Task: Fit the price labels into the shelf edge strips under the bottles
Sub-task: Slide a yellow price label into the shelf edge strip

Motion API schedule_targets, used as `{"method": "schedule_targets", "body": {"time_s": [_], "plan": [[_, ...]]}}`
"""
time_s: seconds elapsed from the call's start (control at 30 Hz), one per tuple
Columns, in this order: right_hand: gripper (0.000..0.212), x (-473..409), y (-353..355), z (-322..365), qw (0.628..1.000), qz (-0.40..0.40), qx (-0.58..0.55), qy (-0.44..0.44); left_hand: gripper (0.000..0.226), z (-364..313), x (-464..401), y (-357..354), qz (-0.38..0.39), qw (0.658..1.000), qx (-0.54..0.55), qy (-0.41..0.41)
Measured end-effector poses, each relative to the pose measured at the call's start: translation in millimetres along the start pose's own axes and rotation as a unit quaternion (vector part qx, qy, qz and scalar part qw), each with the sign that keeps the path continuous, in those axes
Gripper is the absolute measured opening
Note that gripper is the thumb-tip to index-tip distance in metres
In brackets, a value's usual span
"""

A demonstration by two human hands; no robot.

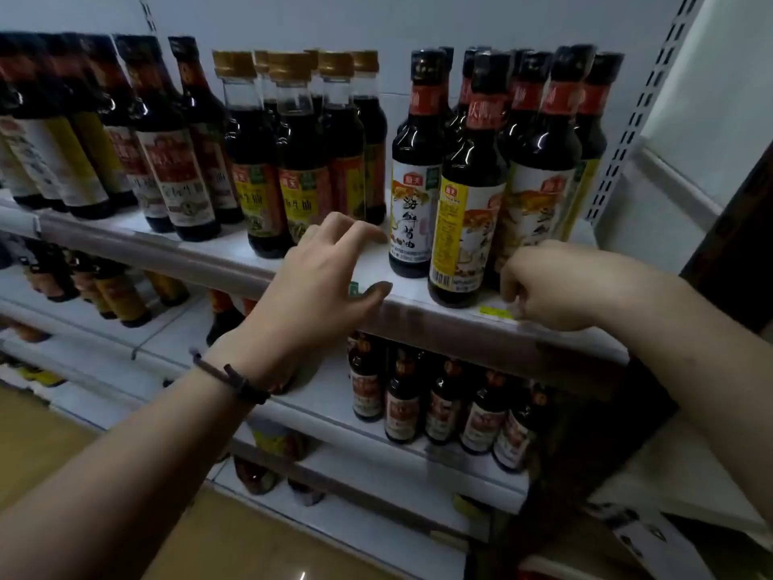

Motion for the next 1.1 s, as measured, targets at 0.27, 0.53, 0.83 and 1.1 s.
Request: {"method": "schedule_targets", "body": {"time_s": [0.27, 0.53, 0.83, 1.1], "plan": [[0.037, -14.4, -17.4, -17.9, 0.999, 0.026, -0.019, -0.040, 0.044, 13.7, -11.1, -28.2, 0.046, 0.999, -0.016, -0.014], [0.029, -20.3, -20.5, -18.6, 0.994, 0.066, -0.041, -0.080, 0.039, 26.8, -18.9, -42.4, 0.063, 0.995, -0.011, -0.082], [0.039, -20.4, -12.4, -11.1, 0.996, 0.024, -0.023, -0.081, 0.038, 36.1, -13.2, -46.3, 0.029, 0.990, -0.046, -0.127], [0.027, -13.7, 0.2, -8.4, 0.998, -0.020, -0.046, -0.022, 0.041, 22.6, -14.7, -46.2, 0.013, 0.990, -0.029, -0.140]]}}
Point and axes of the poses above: each hand's wrist, its own x-axis away from the middle knuckle, its own y-axis out of the back of the hand, z = x × y, the point moved 7 cm from there along -x, towards the middle knuckle, and after that the axes turned 10 degrees about -y, right-handed, at the moved point
